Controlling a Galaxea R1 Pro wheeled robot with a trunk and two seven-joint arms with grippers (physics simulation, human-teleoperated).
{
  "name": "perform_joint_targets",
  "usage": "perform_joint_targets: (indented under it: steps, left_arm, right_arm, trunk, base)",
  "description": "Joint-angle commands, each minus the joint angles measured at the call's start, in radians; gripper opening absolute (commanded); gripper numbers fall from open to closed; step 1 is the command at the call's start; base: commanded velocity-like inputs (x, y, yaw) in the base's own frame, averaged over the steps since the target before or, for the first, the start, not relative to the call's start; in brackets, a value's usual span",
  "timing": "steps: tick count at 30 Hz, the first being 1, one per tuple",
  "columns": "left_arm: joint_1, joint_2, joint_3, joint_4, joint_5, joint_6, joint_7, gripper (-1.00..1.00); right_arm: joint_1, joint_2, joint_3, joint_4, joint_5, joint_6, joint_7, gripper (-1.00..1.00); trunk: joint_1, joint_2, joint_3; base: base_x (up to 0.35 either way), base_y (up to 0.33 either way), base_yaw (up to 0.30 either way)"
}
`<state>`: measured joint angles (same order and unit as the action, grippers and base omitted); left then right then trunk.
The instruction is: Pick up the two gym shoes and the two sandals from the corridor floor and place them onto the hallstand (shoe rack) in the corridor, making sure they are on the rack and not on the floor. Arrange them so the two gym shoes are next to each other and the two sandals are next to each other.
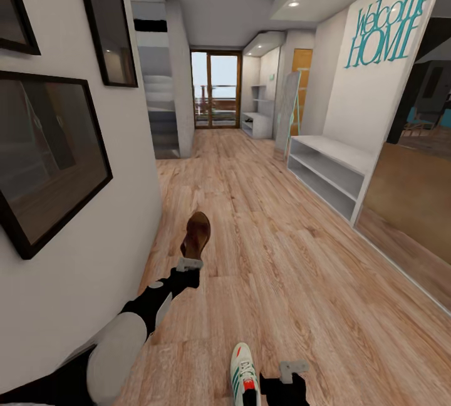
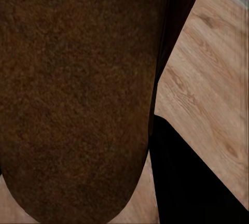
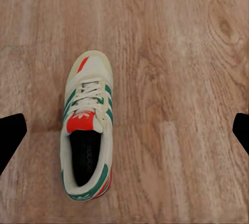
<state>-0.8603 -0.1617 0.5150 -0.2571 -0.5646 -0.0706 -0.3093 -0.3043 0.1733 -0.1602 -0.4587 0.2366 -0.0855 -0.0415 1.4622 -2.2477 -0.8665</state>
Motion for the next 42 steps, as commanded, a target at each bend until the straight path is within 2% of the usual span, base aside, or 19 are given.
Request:
perform_joint_targets:
  steps: [1, 6, 8, 12, 22, 26, 28, 32, 42]
  left_arm:
    - [-0.013, -0.006, 0.009, -0.001, -0.017, 0.005, -0.005, -1.00]
    - [-0.023, -0.009, 0.000, 0.001, -0.020, 0.015, -0.023, -1.00]
    - [-0.024, -0.009, -0.044, 0.000, -0.020, 0.021, -0.041, -1.00]
    - [-0.025, -0.009, -0.057, 0.000, -0.019, 0.022, -0.044, -1.00]
    - [-0.024, -0.007, -0.061, 0.000, -0.018, 0.022, -0.045, -1.00]
    - [-0.025, -0.008, -0.063, -0.001, -0.018, 0.023, -0.045, -1.00]
    - [-0.026, -0.008, -0.064, -0.001, -0.019, 0.023, -0.045, -1.00]
    - [-0.026, -0.008, -0.064, -0.001, -0.018, 0.023, -0.045, -1.00]
    - [-0.027, -0.009, -0.064, -0.001, -0.017, 0.023, -0.044, -1.00]
  right_arm:
    - [-0.002, 0.001, -0.003, 0.001, 0.009, 0.021, -0.002, 1.00]
    - [-0.002, 0.001, 0.002, 0.011, 0.007, 0.044, -0.003, 1.00]
    - [-0.002, 0.001, 0.002, 0.011, 0.007, 0.045, -0.003, 1.00]
    - [-0.002, 0.001, 0.002, 0.007, 0.008, 0.044, -0.004, 1.00]
    - [-0.003, 0.001, 0.003, -0.021, 0.009, 0.044, -0.005, 1.00]
    - [-0.003, 0.001, 0.003, -0.109, 0.009, 0.046, -0.005, 1.00]
    - [-0.003, 0.001, 0.004, -0.185, 0.009, 0.049, -0.005, 1.00]
    - [-0.004, 0.001, 0.004, -0.233, 0.009, 0.049, -0.006, 1.00]
    - [-0.004, 0.001, 0.004, -0.255, 0.010, 0.046, -0.027, 1.00]
  trunk:
    - [0.000, 0.000, -0.001]
    - [0.000, 0.000, -0.001]
    - [0.000, 0.000, -0.001]
    - [0.015, -0.028, -0.014]
    - [0.054, -0.098, -0.056]
    - [0.069, -0.126, -0.074]
    - [0.077, -0.140, -0.083]
    - [0.092, -0.168, -0.101]
    - [0.130, -0.238, -0.147]
  base:
    - [0.000, 0.000, 0.000]
    - [0.000, 0.000, 0.000]
    - [0.000, 0.000, 0.000]
    - [0.000, 0.000, 0.010]
    - [0.000, 0.000, 0.109]
    - [0.000, 0.000, 0.139]
    - [0.000, 0.000, 0.141]
    - [0.000, 0.000, 0.141]
    - [0.000, 0.000, 0.142]
